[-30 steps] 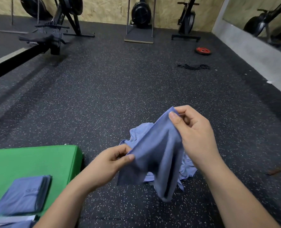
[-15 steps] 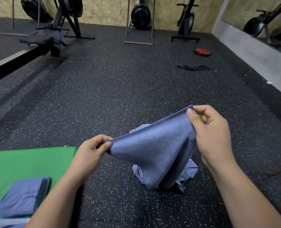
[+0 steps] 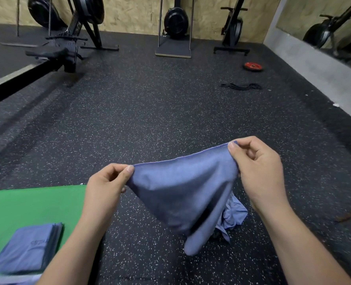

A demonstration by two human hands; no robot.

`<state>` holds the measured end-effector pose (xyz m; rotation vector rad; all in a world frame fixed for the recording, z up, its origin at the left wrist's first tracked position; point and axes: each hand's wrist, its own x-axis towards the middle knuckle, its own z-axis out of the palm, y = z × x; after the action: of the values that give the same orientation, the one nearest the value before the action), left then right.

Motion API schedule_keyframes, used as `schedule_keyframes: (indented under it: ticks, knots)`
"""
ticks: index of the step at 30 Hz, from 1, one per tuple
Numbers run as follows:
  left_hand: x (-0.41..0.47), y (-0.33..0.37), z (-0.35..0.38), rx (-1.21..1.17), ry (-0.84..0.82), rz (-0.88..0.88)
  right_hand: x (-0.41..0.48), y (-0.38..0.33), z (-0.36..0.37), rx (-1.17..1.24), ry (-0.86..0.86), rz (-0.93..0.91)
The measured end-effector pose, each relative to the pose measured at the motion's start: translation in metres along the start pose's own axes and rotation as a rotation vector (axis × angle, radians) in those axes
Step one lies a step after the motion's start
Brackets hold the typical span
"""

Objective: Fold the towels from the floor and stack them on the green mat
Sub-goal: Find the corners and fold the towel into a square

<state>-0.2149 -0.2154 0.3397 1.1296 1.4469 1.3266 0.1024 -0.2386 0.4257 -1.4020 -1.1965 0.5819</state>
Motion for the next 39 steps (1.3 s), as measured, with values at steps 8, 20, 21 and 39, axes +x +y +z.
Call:
schedule_keyframes:
  ticks: [8,20,21,39]
  knots:
    - [-0.038,0.026,0.035,-0.031,-0.052,-0.002,-0.029,-0.011,0.035,-0.105,-0.116,0.022]
    - [-0.058,0.042,0.044,-0.005,-0.164,-0.019,-0.062,-0.015,0.072,-0.177,-0.289,0.012]
    - [-0.059,0.042,0.044,0.009,-0.158,-0.015,-0.062,-0.016,0.073,-0.19,-0.297,0.003]
    - [-0.07,0.051,0.048,0.148,-0.034,0.142,-0.078,-0.006,0.087,-0.15,-0.473,0.056]
